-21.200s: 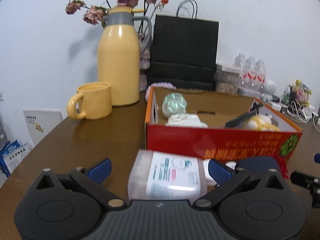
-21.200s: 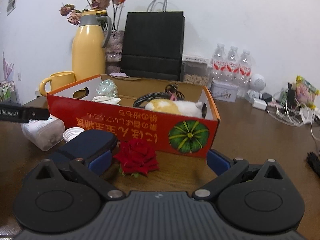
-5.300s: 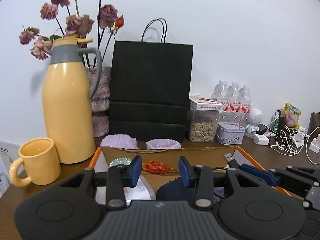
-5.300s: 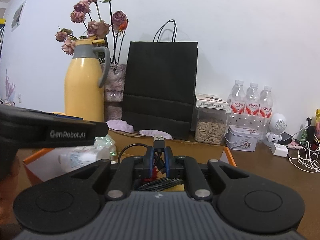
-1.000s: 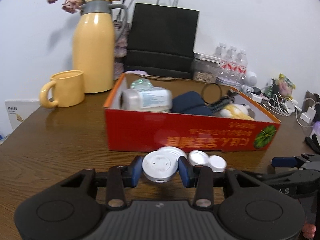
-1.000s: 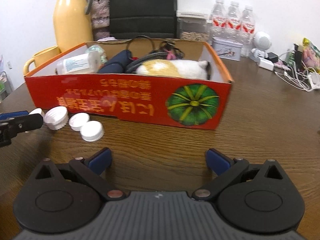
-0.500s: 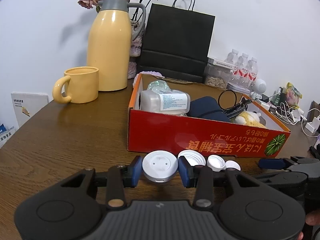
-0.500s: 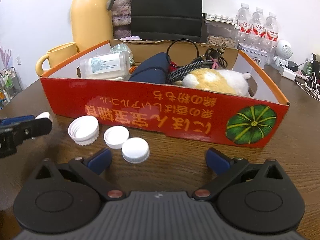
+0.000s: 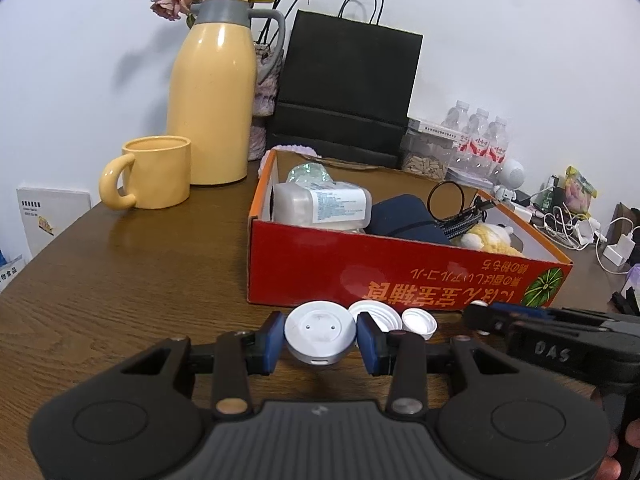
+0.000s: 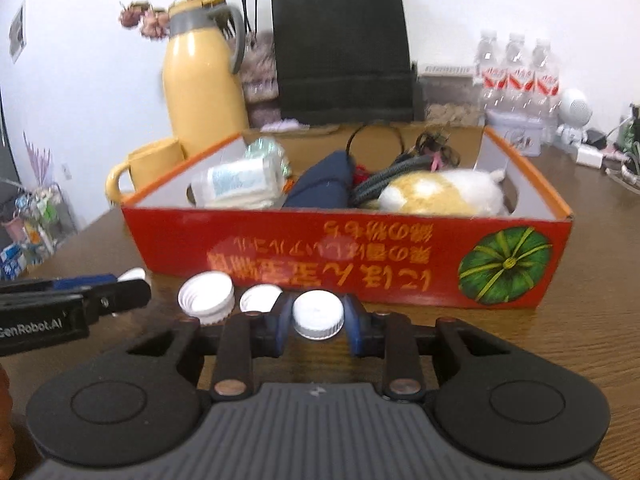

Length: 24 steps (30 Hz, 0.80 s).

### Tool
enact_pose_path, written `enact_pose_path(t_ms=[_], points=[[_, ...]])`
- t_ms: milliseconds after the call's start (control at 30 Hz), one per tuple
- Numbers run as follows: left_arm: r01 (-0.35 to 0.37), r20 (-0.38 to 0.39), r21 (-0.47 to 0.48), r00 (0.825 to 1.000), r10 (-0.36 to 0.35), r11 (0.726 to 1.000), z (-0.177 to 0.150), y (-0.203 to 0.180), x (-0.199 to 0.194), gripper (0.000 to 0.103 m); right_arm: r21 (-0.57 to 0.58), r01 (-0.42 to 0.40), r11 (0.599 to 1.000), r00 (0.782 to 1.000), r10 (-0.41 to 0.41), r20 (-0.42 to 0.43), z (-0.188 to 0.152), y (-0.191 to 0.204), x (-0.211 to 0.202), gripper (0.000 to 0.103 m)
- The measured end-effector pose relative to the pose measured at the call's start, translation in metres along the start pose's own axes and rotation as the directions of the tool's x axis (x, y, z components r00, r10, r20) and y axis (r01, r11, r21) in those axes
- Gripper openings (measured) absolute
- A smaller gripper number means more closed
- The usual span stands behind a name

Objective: Organize objects
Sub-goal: 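Carry the white cap into the box with the left tool while the right tool grasps another cap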

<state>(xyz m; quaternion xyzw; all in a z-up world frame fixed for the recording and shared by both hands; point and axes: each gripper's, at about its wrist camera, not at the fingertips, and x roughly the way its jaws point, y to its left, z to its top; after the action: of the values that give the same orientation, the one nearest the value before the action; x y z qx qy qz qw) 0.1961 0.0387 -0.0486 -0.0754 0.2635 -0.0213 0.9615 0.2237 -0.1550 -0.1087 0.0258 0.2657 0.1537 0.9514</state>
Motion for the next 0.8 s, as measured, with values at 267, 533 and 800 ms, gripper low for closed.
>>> enact_pose_path(t_ms=[267,533,800], points=[[-0.004,0.062,-0.009,0.998,0.004,1.000,0.020,-0.008,-0.008,0.038,0.042,-0.015,0.999,0.985,0.007,0.171,0.022,-0.011,-0.026,0.029],[0.013,0.117,0.033,0.993,-0.017,0.999,0.070,-0.035,0.013,0.038,-0.024,0.050,0.998,0.959,-0.041,0.282,0.062,-0.017,-0.016,0.029],[-0.015,0.160,0.025,0.987,0.011,1.000,0.100,-0.051,0.059,0.038,-0.091,0.098,0.991,0.939,-0.062,0.337,0.080,-0.018,0.017,0.029]])
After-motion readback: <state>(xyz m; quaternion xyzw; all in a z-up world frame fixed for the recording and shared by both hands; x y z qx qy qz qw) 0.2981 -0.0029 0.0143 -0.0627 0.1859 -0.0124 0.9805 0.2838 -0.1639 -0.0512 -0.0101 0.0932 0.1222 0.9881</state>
